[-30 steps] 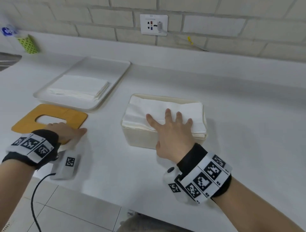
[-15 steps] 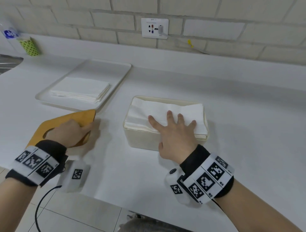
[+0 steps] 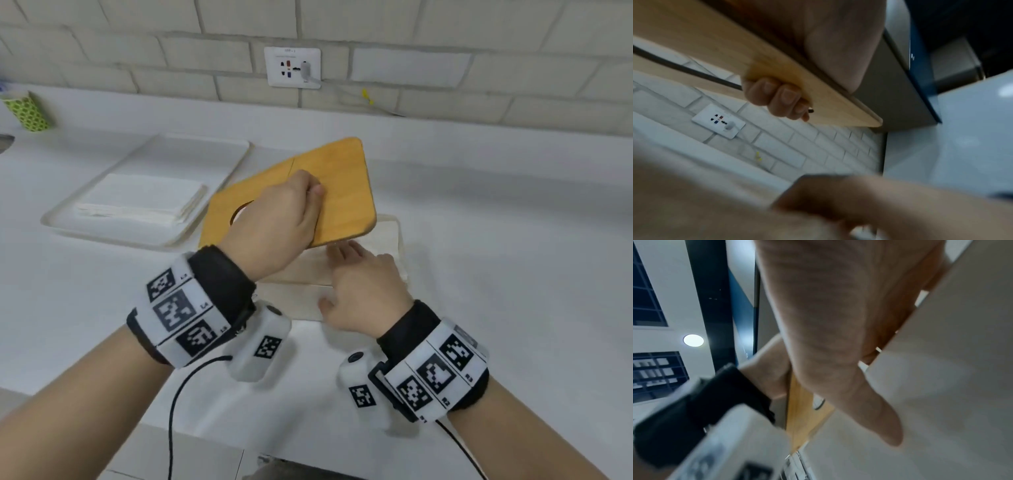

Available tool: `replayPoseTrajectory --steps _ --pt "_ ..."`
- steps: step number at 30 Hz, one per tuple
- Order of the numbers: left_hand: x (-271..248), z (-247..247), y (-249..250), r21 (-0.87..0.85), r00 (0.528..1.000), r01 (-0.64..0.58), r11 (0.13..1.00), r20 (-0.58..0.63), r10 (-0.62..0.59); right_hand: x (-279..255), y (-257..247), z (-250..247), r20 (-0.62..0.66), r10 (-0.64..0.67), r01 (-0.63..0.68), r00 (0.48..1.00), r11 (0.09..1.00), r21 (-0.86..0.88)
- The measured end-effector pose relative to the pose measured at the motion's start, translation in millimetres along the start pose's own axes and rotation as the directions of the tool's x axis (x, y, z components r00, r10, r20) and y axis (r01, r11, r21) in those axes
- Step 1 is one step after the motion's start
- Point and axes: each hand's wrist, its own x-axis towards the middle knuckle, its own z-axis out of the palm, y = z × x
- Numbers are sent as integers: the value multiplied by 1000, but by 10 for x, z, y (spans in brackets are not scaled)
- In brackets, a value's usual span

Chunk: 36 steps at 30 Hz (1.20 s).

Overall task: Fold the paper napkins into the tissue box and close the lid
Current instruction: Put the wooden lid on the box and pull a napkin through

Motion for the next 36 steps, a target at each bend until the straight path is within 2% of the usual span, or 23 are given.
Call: replayPoseTrajectory --steps 5,7,10,16,18,20,21,23,26,30,36 --pt "87 257 -166 34 993 25 999 119 -29 -172 295 4 -119 -20 42 993 982 186" --pt "105 326 -191 78 984 49 996 165 -61 -224 332 68 -163 -22 49 986 986 158" --pt "117 421 -194 173 967 33 984 242 -75 -294 351 171 -305 4 30 952 994 108" --pt "106 505 -203 255 953 -39 966 300 -41 -367 525 285 -390 53 3 919 990 141" --pt "99 509 -202 280 952 -61 958 304 -28 -375 547 335 -432 87 2 898 980 200" --pt "86 500 -178 294 952 -70 953 304 -24 -393 577 328 -463 155 33 873 928 372" --pt "75 495 -164 294 951 -76 953 308 -19 -402 610 291 -453 199 50 869 875 481" --pt "42 487 -133 281 944 -98 955 329 0 -411 699 195 -370 230 59 900 777 627" --pt "1 476 -118 210 933 -119 971 359 37 -350 867 37 -167 149 9 975 719 695" --pt "-21 438 -164 205 881 -182 962 468 67 -227 1017 -76 -34 47 -12 998 742 671" --pt "-36 423 -114 250 852 -263 932 514 103 -124 1126 -131 51 -53 12 997 806 592"
